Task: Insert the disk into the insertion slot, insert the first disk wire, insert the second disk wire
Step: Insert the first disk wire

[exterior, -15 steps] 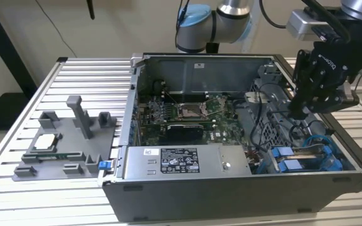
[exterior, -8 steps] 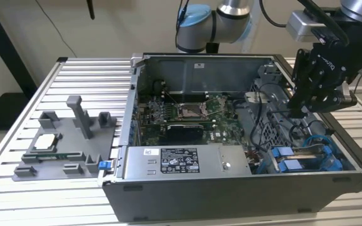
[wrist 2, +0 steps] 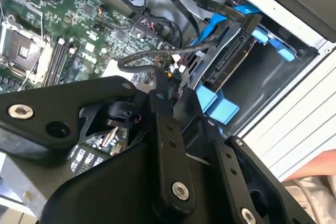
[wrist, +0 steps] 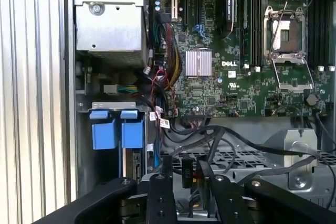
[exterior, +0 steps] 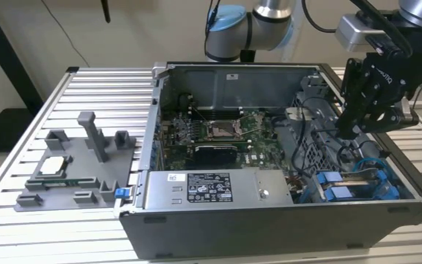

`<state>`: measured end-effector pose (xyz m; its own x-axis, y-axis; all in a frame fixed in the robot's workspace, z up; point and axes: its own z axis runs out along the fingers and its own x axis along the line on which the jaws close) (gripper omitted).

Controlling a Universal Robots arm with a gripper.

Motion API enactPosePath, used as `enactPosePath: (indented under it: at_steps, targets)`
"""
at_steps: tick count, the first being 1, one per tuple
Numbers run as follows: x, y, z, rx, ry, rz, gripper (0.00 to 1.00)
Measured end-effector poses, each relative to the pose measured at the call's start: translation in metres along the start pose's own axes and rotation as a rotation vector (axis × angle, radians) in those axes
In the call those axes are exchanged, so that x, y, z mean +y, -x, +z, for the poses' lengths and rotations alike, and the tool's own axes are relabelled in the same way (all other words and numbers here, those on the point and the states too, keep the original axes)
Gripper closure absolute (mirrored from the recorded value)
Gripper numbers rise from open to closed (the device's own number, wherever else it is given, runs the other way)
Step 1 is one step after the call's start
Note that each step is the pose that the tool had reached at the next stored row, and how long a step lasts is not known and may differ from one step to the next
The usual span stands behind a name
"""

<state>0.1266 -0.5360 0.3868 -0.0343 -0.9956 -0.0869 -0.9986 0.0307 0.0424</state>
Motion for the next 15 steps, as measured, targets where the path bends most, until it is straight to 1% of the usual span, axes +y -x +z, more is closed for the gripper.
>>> enactPosePath:
  at_steps: [2, 4, 5, 13, 14, 15]
  targets:
    - [0.0, -0.0001, 0.0017, -0.0069, -0.0062, -0.001, 0.0]
    - [-0.0001, -0.0002, 0.0027, -0.0086, -0.0148, -0.002, 0.0]
    - [-0.0002, -0.0002, 0.0027, -0.0086, -0.0161, -0.003, 0.0]
    - [-0.0001, -0.0002, 0.0027, -0.0088, -0.0162, -0.003, 0.0]
    - [-0.0001, -0.0002, 0.0027, -0.0088, -0.0163, -0.003, 1.0]
    - [-0.0001, -0.0002, 0.0027, -0.0089, -0.0164, -0.003, 1.0]
